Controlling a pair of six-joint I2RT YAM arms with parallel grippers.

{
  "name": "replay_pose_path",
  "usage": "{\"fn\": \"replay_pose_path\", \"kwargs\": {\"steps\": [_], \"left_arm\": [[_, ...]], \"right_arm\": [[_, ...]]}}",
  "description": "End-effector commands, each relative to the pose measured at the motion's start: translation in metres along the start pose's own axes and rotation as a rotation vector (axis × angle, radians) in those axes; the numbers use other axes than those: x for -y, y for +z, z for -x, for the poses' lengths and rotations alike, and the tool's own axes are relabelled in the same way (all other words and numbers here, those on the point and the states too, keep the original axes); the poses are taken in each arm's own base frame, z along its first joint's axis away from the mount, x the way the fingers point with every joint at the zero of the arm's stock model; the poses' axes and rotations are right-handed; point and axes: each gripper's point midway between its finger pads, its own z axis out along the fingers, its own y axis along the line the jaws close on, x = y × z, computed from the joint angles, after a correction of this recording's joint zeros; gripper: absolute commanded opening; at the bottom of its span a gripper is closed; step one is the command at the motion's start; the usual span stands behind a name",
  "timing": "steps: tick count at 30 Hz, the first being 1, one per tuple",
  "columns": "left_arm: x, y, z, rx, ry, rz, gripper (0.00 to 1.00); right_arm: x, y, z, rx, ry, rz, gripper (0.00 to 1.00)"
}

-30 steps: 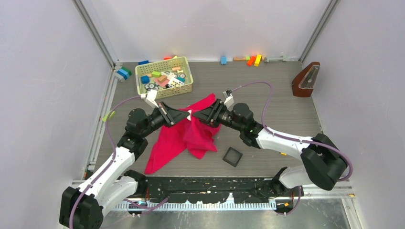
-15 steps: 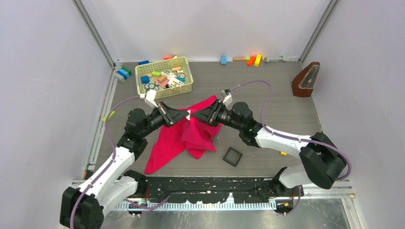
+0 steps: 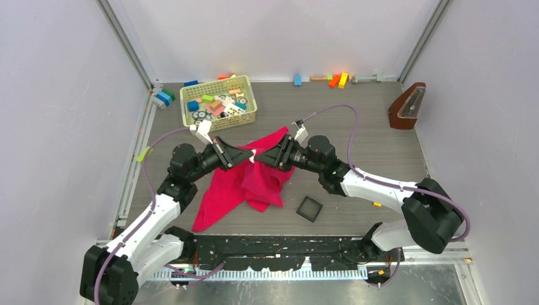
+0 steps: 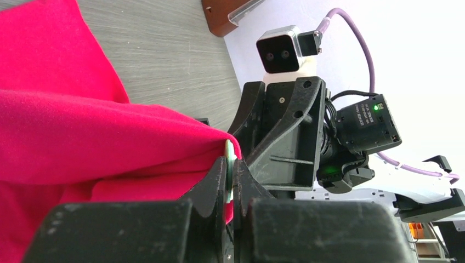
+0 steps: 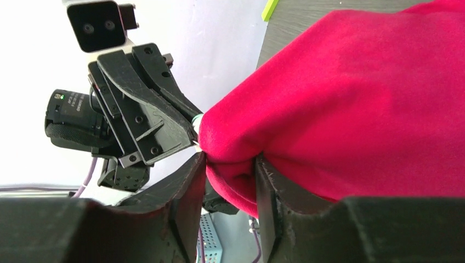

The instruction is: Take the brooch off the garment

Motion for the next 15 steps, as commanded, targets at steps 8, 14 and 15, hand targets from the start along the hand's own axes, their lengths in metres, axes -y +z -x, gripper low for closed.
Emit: {"fn": "replay_pose_path", "kwargs": {"steps": [8,14,15], "left_arm": [[0.027,-0.013,0.014,0.018,0.175,0.001,0.00],[0.012,-0.018,0.012,-0.063,0.244,0.142,0.00],[0.006,-0.020,0.007,-0.102,0.240,0.180,0.00]], "right_arm": [[-0.007,-0.021,-0.012,-0.002,-0.111,-0.007,0.50],[-0.008,-0.013,-0.023,-0.075,-0.117,0.038,0.19],[-0.008,-0.012,-0.023,-0.078,-0.117,0.038,0.13]]}}
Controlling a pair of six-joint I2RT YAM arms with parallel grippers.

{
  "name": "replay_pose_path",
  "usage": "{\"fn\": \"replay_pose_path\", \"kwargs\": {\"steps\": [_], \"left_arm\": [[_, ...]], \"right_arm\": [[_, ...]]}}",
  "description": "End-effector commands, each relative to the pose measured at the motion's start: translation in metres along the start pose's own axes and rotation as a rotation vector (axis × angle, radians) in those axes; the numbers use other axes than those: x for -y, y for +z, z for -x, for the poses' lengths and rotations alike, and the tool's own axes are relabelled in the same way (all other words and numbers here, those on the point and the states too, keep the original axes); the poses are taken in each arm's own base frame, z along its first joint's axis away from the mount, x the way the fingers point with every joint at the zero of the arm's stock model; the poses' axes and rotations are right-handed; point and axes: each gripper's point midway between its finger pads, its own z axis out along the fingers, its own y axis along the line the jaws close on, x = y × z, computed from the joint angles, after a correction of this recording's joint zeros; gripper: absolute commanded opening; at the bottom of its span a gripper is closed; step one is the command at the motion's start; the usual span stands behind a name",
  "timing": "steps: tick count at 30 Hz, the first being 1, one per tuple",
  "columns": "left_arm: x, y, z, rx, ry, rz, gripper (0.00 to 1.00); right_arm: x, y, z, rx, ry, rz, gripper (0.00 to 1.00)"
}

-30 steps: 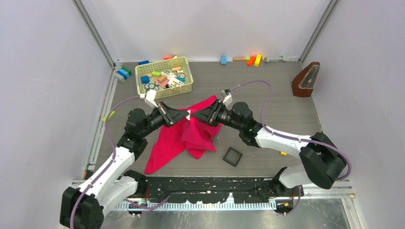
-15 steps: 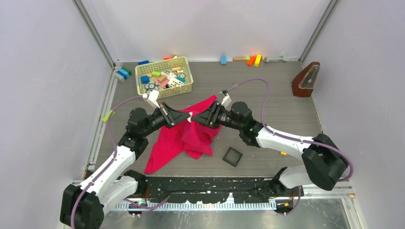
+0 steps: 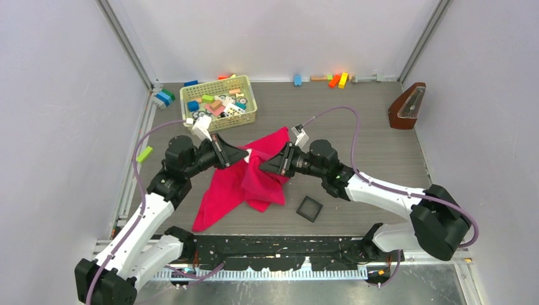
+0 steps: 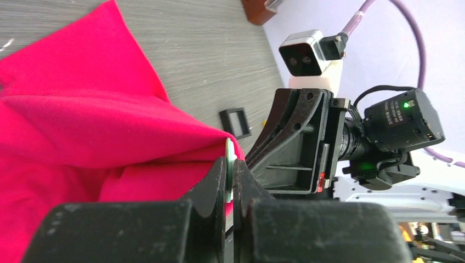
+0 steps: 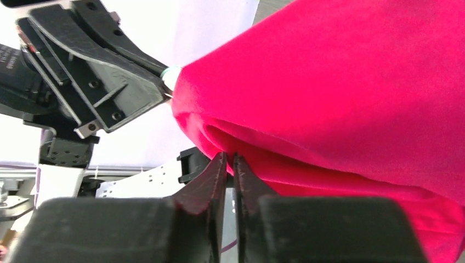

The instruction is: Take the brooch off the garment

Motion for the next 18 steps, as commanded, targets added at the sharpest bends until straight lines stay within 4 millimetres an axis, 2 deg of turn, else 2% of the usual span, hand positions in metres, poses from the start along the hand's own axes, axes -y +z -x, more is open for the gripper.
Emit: {"fn": "replay_pose_path", "kwargs": {"steps": [1,6,7,10,12,16,18], "left_arm": [[-0.005,-0.007,-0.003,-0.098,0.086,0.096,0.00],[-0.031,-0.016,-0.014,-0.191,0.139,0.254,0.00],[-0.034,-0.018,-0.017,-0.219,0.145,0.270,0.00],[-0.042,-0.022,-0.023,-0.272,0.157,0.319,0.00],[-0.043,-0.023,-0.023,-0.265,0.160,0.325,0.00],[-0.051,-0.029,-0.021,-0.258,0.193,0.380,0.00],[-0.061,-0.034,-0.029,-0.321,0.208,0.417,0.00]], "right_arm": [[-0.009,0.007,-0.003,-0.028,-0.039,0.060,0.08],[-0.018,0.008,0.007,-0.006,-0.087,0.054,0.02],[-0.012,0.008,0.008,-0.002,-0.089,0.016,0.01],[-0.013,0.004,0.019,0.025,-0.145,-0.030,0.01],[-0.014,0.002,0.021,0.021,-0.179,-0.045,0.05],[-0.009,-0.003,0.025,0.026,-0.213,-0.095,0.01],[-0.009,-0.007,0.033,0.057,-0.229,-0.117,0.01]]}}
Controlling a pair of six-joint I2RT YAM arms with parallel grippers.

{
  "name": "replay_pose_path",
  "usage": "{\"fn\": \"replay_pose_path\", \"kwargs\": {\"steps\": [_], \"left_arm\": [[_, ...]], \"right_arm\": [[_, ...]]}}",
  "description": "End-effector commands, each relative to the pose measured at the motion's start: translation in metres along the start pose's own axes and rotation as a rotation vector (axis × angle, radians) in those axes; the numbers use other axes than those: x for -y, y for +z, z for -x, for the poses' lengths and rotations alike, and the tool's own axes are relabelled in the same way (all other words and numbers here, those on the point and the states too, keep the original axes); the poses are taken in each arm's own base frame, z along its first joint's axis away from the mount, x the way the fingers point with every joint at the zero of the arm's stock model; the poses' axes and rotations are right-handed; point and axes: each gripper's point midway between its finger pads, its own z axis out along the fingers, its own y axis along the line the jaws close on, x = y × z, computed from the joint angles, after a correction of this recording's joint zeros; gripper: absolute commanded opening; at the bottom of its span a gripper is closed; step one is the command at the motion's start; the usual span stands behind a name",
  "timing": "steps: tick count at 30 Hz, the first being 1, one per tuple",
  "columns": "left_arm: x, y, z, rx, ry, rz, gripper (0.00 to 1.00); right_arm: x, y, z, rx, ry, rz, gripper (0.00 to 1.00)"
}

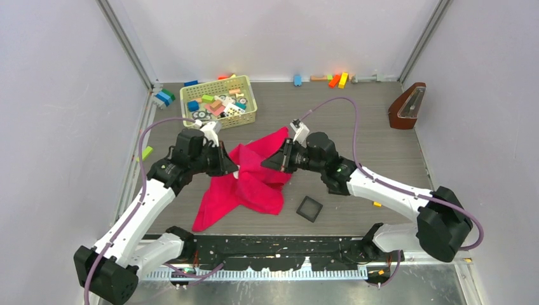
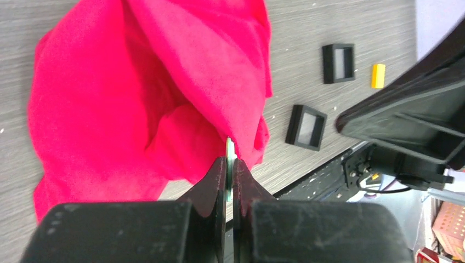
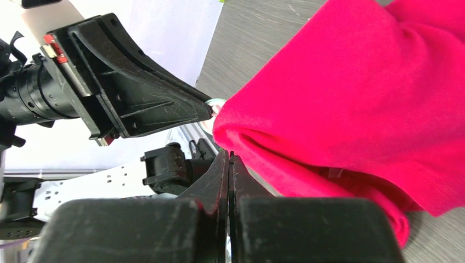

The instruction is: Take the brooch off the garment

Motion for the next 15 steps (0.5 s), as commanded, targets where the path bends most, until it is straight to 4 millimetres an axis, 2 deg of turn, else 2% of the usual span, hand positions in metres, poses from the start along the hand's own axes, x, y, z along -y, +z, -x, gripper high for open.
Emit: {"fn": "replay_pose_path", "kwargs": {"steps": [1,3,4,5,6,7,9,12,13,14,15], "left_arm": [[-0.008,-0.010,-0.005,-0.075,0.087,0.065,0.00],[-0.012,-0.014,-0.018,-0.160,0.092,0.086,0.00],[-0.014,-0.017,-0.020,-0.174,0.091,0.097,0.00],[-0.014,-0.018,-0.020,-0.172,0.094,0.103,0.00],[-0.014,-0.019,-0.017,-0.156,0.097,0.101,0.00],[-0.013,-0.020,-0.015,-0.140,0.100,0.100,0.00],[-0.011,-0.022,-0.012,-0.135,0.105,0.100,0.00],[-0.010,-0.021,-0.010,-0.159,0.110,0.104,0.00],[-0.009,-0.020,-0.010,-0.166,0.108,0.101,0.00],[-0.008,-0.018,-0.010,-0.171,0.107,0.093,0.00],[-0.006,-0.016,-0.010,-0.172,0.105,0.080,0.00]], "right_arm": [[-0.014,-0.016,0.034,0.118,-0.104,-0.028,0.01],[-0.012,-0.022,0.042,0.149,-0.126,-0.066,0.01],[-0.013,-0.024,0.043,0.144,-0.136,-0.072,0.07],[-0.012,-0.025,0.039,0.120,-0.157,-0.071,0.29],[-0.014,-0.025,0.037,0.105,-0.165,-0.064,0.40],[-0.014,-0.022,0.027,0.053,-0.175,-0.041,0.58],[-0.006,-0.014,0.008,-0.028,-0.184,-0.031,0.73],[0.010,0.000,-0.031,-0.144,-0.276,-0.061,0.79],[0.013,0.003,-0.036,-0.151,-0.301,-0.079,0.80],[0.014,0.007,-0.050,-0.184,-0.345,-0.076,0.80],[0.015,0.010,-0.053,-0.184,-0.367,-0.084,0.79]]}}
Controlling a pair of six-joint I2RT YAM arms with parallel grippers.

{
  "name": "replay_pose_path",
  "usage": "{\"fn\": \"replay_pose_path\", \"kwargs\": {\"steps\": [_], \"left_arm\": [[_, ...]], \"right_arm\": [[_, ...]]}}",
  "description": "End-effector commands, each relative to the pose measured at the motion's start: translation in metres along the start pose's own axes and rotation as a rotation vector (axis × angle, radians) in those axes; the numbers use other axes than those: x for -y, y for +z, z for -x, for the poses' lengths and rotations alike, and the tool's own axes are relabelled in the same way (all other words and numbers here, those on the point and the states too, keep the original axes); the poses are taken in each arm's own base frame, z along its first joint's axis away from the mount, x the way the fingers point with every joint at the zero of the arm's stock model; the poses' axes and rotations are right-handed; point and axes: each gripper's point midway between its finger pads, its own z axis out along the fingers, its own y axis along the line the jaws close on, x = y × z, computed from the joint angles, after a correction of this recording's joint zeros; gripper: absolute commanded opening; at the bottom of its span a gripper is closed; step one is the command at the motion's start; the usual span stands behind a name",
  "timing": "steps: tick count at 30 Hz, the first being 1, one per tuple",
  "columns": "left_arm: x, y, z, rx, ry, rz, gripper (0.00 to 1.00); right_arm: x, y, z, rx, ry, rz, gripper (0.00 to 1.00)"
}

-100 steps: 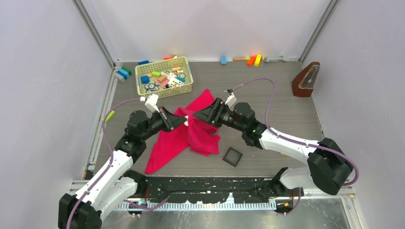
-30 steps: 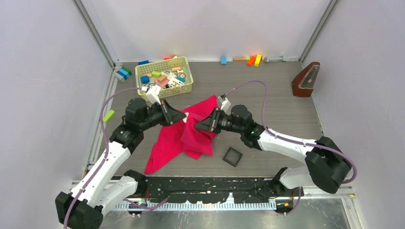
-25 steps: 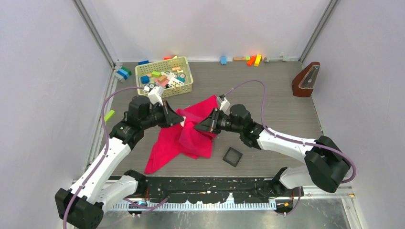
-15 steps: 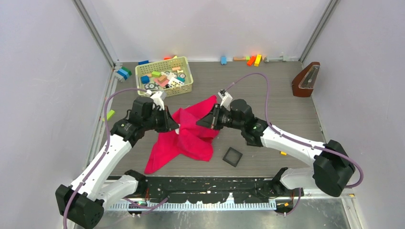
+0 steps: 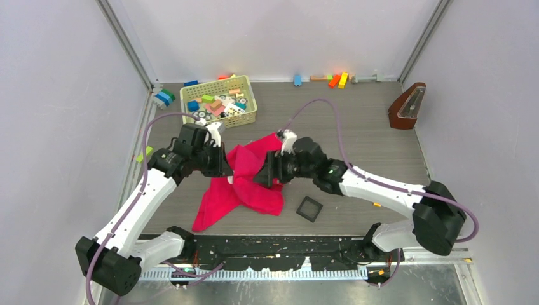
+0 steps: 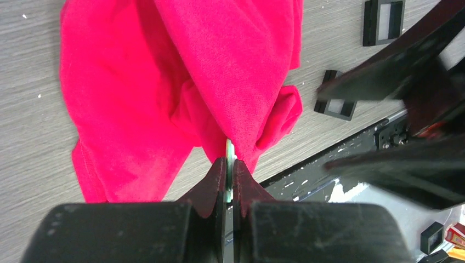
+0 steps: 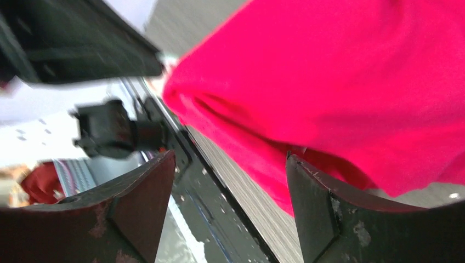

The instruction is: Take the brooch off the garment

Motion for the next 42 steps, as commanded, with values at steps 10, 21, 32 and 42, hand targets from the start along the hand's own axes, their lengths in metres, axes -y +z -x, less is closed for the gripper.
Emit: {"fn": "replay_pose_path", "kwargs": {"steps": [10,21,32,42], "left_arm": [[0.015,0.002,0.011,-0.019,0.042,-0.070,0.00],[0.010,0.006,0.006,-0.060,0.059,-0.051,0.00],[0.014,0.006,0.006,-0.073,0.064,-0.074,0.00],[0.008,0.012,-0.004,-0.107,0.060,-0.059,0.00]], "right_arm": [[-0.021,0.053,-0.031,-0.076,-0.293,-0.039,0.39],[-0.016,0.035,0.000,0.023,-0.358,-0.139,0.01],[-0.008,0.052,-0.030,-0.086,-0.385,-0.089,0.48],[-0.043,0.038,0.023,0.021,-0.281,0.041,0.00]]}}
